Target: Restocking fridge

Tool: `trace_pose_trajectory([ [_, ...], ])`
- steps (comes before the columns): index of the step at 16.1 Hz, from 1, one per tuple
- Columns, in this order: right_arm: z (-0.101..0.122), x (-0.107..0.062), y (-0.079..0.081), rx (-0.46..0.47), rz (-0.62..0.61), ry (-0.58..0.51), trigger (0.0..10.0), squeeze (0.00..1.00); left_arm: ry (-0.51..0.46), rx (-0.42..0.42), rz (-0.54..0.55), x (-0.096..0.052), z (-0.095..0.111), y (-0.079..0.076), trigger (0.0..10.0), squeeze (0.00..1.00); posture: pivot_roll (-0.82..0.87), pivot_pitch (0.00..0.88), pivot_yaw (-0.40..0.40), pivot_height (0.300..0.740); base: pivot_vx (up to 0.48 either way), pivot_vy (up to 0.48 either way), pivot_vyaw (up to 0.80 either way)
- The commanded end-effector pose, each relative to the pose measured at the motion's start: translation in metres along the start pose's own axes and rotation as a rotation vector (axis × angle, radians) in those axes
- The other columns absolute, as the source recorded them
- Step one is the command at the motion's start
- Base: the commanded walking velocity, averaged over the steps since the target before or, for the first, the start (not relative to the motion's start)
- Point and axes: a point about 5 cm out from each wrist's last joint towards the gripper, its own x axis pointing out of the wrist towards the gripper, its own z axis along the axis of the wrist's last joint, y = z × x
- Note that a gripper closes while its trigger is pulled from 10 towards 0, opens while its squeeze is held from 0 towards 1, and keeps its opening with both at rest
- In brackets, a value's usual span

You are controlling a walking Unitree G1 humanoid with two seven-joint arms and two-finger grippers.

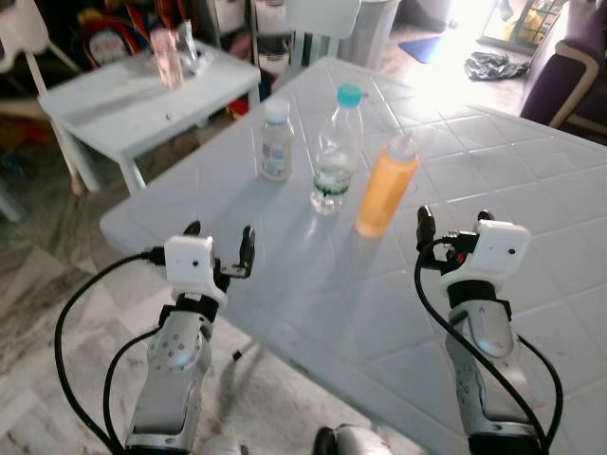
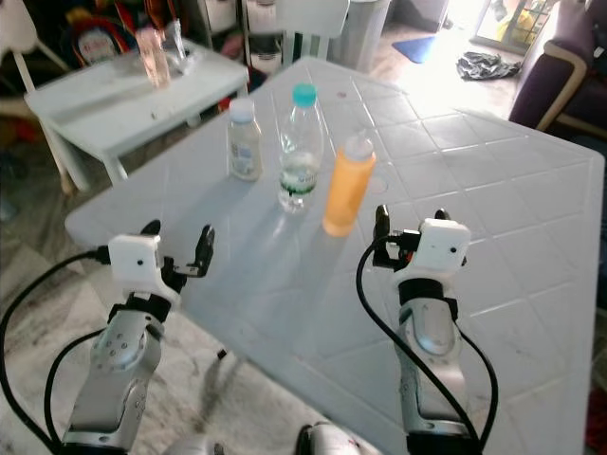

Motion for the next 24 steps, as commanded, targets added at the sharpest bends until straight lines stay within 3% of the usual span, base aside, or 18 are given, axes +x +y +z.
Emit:
trace_pose_trajectory([
  [1, 0.001, -0.002, 0.004, -0.003, 0.021, -0.007, 10.0, 0.00, 0.000, 0.015, 0.026, -0.003, 0.001, 0.007, 10.0, 0.00, 0.11, 0.093, -0.041, 0.740, 0.000, 0.000, 0.00],
  [6, 0.004, 0.003, 0.007, -0.047, 0.077, -0.034, 10.0, 0.00, 0.000, 0.019, 0.026, -0.002, 0.001, 0.007, 10.0, 0.00, 0.11, 0.095, -0.038, 0.740, 0.000, 0.000, 0.00],
  [11, 0.019, 0.036, 0.008, -0.094, 0.211, -0.092, 10.0, 0.00, 0.003, 0.024, 0.016, -0.001, 0.001, 0.006, 10.0, 0.00, 0.12, 0.095, -0.034, 0.740, 0.000, 0.000, 0.00],
  [14, 0.027, 0.050, 0.018, -0.085, 0.300, -0.103, 10.0, 0.00, 0.003, 0.030, 0.021, -0.002, 0.002, 0.007, 10.0, 0.00, 0.13, 0.098, -0.035, 0.740, 0.000, 0.000, 0.00],
  [19, 0.027, 0.055, 0.030, -0.078, 0.352, -0.105, 10.0, 0.00, 0.014, 0.028, 0.019, -0.003, 0.002, 0.007, 10.0, 0.00, 0.14, 0.102, -0.029, 0.740, 0.000, 0.000, 0.00],
  [24, 0.030, 0.062, 0.027, -0.095, 0.335, -0.121, 10.0, 0.00, 0.016, 0.035, 0.013, -0.003, 0.002, 0.008, 10.0, 0.00, 0.14, 0.104, -0.030, 0.740, 0.000, 0.000, 0.00],
])
